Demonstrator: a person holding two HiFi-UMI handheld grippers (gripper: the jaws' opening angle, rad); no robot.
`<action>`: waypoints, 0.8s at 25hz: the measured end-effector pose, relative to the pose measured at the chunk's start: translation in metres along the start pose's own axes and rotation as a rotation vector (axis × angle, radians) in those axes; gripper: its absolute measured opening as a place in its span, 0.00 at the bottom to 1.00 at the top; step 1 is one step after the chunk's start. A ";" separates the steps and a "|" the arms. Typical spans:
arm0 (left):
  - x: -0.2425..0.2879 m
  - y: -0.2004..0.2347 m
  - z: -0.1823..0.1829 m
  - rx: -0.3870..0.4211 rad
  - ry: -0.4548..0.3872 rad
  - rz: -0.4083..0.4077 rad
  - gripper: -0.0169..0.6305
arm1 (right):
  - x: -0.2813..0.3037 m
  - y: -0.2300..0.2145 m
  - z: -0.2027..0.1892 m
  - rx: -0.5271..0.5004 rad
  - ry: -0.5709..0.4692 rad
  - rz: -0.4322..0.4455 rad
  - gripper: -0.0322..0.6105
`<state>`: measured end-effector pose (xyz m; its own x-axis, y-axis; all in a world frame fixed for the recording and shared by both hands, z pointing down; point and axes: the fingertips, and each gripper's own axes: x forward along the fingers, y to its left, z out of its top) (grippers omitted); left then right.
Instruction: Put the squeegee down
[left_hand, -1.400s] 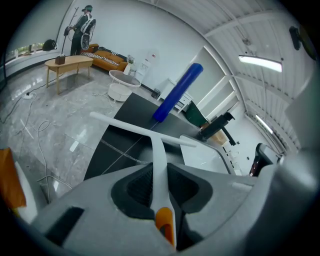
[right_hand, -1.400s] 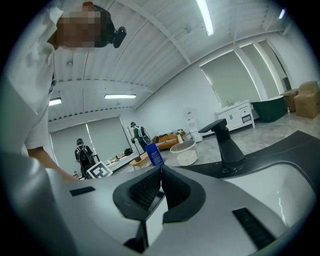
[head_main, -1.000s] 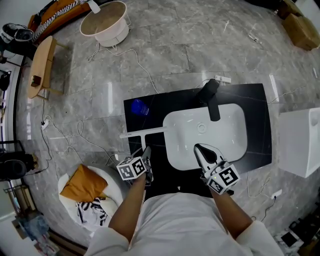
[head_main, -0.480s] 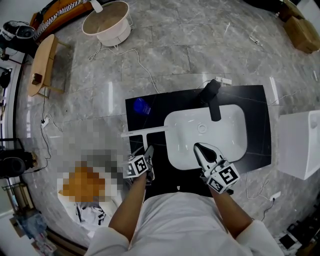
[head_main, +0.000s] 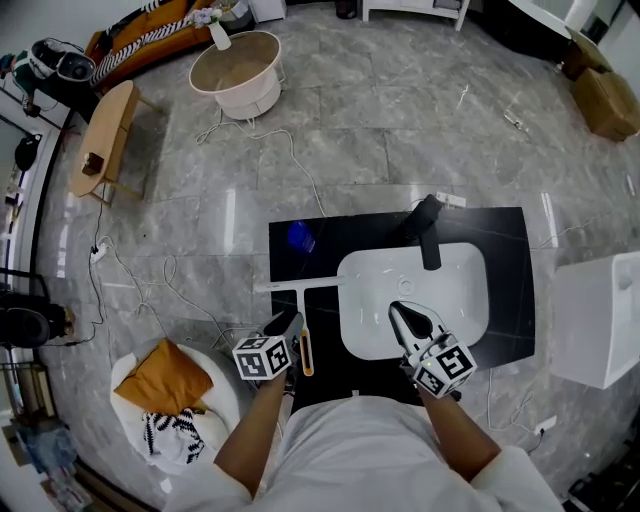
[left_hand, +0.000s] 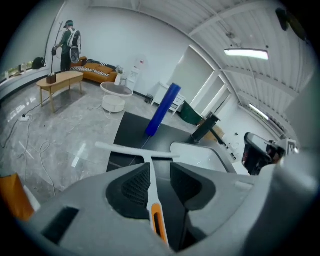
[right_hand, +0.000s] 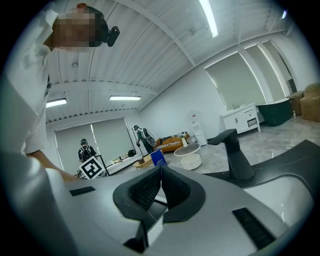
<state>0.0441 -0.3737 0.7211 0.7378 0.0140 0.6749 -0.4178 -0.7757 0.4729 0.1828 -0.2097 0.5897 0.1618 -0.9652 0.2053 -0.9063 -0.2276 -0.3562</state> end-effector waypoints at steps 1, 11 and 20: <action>-0.007 -0.005 0.009 0.014 -0.025 -0.006 0.24 | 0.000 0.001 0.005 -0.006 -0.003 0.003 0.07; -0.085 -0.081 0.122 0.176 -0.313 -0.157 0.19 | 0.004 0.031 0.070 -0.085 -0.076 0.074 0.07; -0.150 -0.143 0.174 0.285 -0.501 -0.301 0.12 | -0.017 0.049 0.131 -0.164 -0.176 0.085 0.07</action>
<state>0.0852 -0.3745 0.4533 0.9874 0.0148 0.1574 -0.0475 -0.9218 0.3847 0.1872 -0.2208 0.4492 0.1347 -0.9908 0.0142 -0.9683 -0.1347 -0.2102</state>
